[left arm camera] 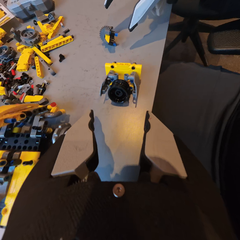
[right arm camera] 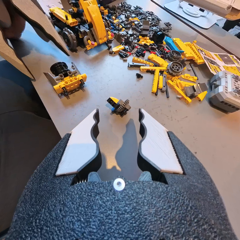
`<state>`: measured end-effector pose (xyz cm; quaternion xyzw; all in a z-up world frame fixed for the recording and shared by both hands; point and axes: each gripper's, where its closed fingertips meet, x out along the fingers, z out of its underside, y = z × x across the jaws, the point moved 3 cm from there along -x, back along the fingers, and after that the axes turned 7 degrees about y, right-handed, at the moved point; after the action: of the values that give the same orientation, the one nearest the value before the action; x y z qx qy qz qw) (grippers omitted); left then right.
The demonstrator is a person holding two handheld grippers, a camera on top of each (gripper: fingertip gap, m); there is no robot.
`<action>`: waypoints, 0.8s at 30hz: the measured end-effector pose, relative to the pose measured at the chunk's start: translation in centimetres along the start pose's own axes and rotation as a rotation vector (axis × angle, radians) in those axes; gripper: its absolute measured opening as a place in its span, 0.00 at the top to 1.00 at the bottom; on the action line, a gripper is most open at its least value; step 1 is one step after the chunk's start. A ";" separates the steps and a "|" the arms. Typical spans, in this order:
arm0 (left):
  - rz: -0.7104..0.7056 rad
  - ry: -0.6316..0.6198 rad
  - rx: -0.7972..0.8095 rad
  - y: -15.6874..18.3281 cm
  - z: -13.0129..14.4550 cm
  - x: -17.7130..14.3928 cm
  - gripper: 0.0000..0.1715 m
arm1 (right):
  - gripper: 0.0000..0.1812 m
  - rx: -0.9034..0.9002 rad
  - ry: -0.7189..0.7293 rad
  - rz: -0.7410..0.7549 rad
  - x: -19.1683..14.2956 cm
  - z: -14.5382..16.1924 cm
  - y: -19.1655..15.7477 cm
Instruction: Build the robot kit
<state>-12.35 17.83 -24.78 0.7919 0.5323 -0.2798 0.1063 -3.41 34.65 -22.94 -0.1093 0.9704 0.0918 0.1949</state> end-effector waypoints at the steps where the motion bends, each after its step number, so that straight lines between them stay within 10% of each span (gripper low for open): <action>1: -0.005 -0.012 -0.010 -0.1 0.2 -0.1 0.54 | 0.66 0.011 -0.010 -0.003 0.1 0.1 0.1; 24: 0.050 -0.011 -0.093 0.5 -0.4 0.2 0.67 | 0.82 -0.139 -0.115 0.035 2.7 0.2 -0.1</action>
<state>-11.74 17.94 -24.60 0.7976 0.5242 -0.2561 0.1529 -5.74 34.14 -24.20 -0.1003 0.9507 0.1684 0.2404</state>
